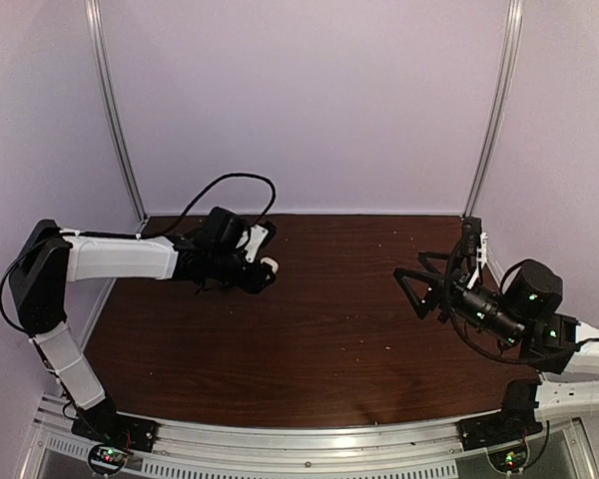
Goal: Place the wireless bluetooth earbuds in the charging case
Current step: Place the charging case with the earbuds at the center of the board.
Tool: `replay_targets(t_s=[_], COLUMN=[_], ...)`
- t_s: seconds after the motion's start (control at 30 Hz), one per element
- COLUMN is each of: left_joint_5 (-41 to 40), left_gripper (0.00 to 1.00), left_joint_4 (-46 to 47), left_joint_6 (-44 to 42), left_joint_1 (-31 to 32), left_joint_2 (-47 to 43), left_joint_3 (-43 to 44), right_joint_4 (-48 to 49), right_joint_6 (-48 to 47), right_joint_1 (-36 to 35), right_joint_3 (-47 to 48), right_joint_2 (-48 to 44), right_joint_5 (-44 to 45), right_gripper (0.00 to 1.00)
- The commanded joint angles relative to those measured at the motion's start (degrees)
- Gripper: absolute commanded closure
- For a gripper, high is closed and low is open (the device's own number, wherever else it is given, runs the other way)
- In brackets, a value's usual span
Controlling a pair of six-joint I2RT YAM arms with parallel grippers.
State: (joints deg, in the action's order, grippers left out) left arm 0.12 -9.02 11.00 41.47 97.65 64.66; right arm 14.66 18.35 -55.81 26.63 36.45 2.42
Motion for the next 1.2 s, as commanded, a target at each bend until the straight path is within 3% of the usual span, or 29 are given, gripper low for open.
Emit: replay_targets(t_s=[0.0, 0.3, 0.53, 0.63, 0.8, 1.17], left_joint_5=[2.6, 5.0, 5.2, 5.7, 5.2, 8.1], left_gripper=[0.73, 0.73, 0.64, 0.55, 0.46, 0.4], left_joint_4=[4.2, 7.0, 7.5, 6.6, 4.8, 3.6], left_joint_6=[6.2, 9.8, 9.2, 8.3, 7.5, 7.0], left_joint_1=[-2.8, -5.8, -6.1, -6.1, -6.1, -6.5], left_joint_2=[5.3, 14.2, 17.5, 18.8, 19.1, 16.7], left_joint_3=[2.4, 4.2, 6.1, 7.3, 8.2, 9.9], right_joint_4=[-2.0, -2.5, -4.8, -6.0, -6.8, -8.3], right_joint_6=[0.9, 1.9, 2.7, 3.5, 4.7, 6.9], right_joint_1=[0.7, 1.8, 3.1, 3.4, 4.1, 6.0], right_joint_3=[-0.5, 0.9, 4.6, 6.9, 9.3, 13.6], right_joint_2=[1.9, 7.1, 15.1, 19.5, 24.4, 32.4], right_joint_5=[0.9, -1.8, -5.3, -6.4, -8.5, -13.8], right_gripper=[0.0, 0.0, 0.0, 0.0, 0.0, 0.0])
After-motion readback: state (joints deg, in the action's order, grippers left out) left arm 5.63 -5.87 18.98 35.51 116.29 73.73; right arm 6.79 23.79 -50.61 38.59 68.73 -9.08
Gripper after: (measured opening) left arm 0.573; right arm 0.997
